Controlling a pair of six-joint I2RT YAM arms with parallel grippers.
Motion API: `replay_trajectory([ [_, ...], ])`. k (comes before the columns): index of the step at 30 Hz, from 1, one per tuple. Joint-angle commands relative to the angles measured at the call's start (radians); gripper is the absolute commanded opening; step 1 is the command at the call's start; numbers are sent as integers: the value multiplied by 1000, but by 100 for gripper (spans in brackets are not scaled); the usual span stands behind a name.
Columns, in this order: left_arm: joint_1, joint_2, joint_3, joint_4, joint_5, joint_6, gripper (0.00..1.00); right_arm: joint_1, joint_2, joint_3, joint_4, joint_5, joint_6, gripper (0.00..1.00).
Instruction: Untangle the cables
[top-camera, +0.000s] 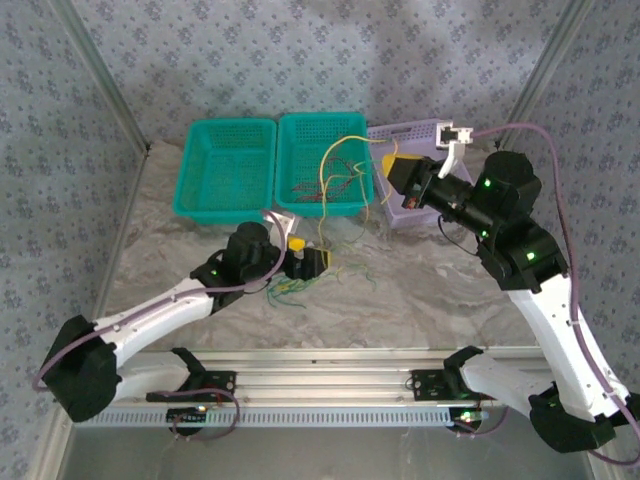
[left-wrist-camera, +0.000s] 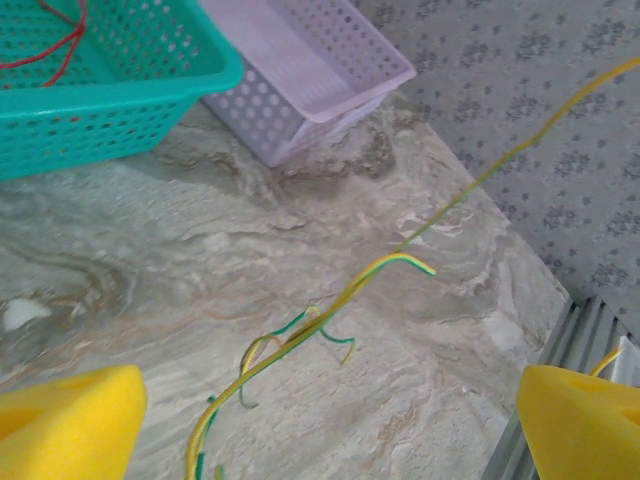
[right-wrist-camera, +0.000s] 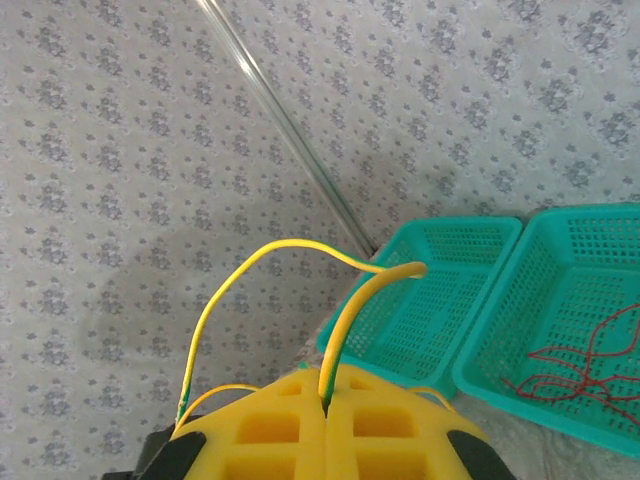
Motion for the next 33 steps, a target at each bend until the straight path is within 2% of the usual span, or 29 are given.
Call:
replay_trajectory([
  [1, -14, 37, 15, 127, 73, 43, 95, 9, 5, 1, 42, -45, 23, 0],
  [15, -55, 238, 170, 197, 135, 71, 96, 23, 18, -18, 89, -80, 73, 0],
  [24, -61, 319, 221, 218, 169, 53, 89, 26, 17, -30, 113, -111, 104, 0],
  [27, -64, 328, 228, 230, 178, 47, 82, 26, 17, -33, 115, -110, 108, 0],
  [33, -63, 330, 236, 213, 188, 51, 44, 25, 15, -28, 109, -102, 106, 0],
])
